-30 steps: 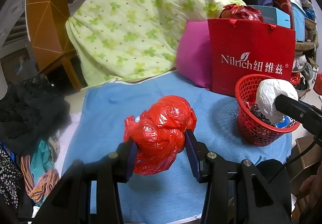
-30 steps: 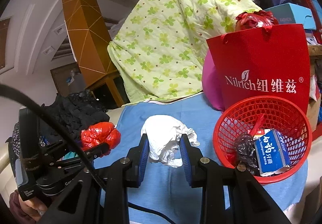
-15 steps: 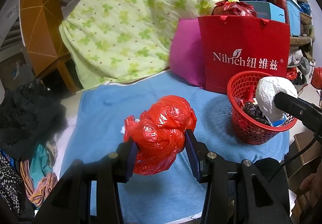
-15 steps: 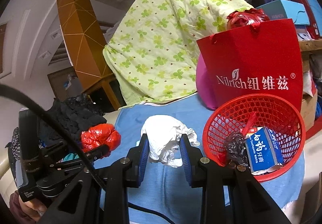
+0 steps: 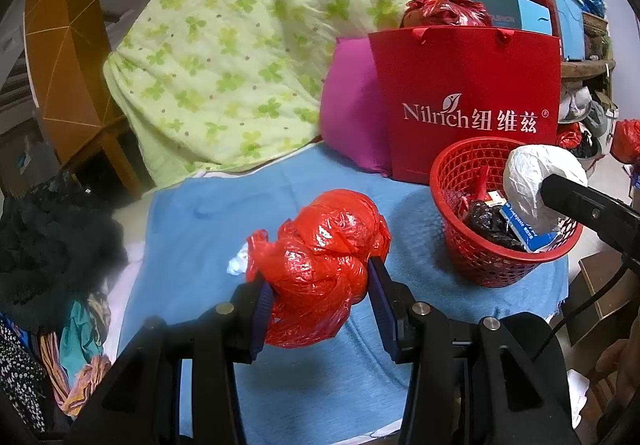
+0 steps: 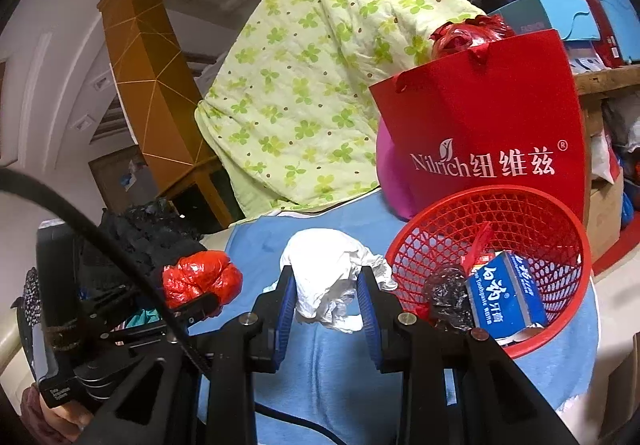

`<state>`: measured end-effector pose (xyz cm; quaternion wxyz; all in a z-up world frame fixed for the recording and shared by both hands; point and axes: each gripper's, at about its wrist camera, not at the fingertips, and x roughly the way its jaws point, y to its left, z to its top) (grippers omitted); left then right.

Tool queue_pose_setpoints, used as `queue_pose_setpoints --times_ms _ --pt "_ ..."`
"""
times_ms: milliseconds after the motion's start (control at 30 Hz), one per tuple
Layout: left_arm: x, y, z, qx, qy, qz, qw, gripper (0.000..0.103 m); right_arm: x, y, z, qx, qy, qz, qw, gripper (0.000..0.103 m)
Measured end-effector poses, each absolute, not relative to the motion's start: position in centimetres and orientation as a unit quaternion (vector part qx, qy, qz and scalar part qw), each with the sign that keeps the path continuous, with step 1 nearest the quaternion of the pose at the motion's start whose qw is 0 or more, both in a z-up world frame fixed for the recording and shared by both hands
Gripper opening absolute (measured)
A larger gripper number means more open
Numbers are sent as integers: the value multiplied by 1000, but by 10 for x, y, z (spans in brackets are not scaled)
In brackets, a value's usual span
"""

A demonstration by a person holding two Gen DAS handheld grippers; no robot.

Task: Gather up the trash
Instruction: 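Lower the red bag and tissue into the red mesh basket and open both tools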

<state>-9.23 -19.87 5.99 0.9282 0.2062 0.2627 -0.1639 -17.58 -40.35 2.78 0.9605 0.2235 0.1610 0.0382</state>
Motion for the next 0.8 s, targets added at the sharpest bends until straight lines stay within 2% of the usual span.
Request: queue_pose_setpoints --times_ms 800 --pt "-105 -242 64 235 248 -196 919 47 -198 -445 24 251 146 -2 957 33"
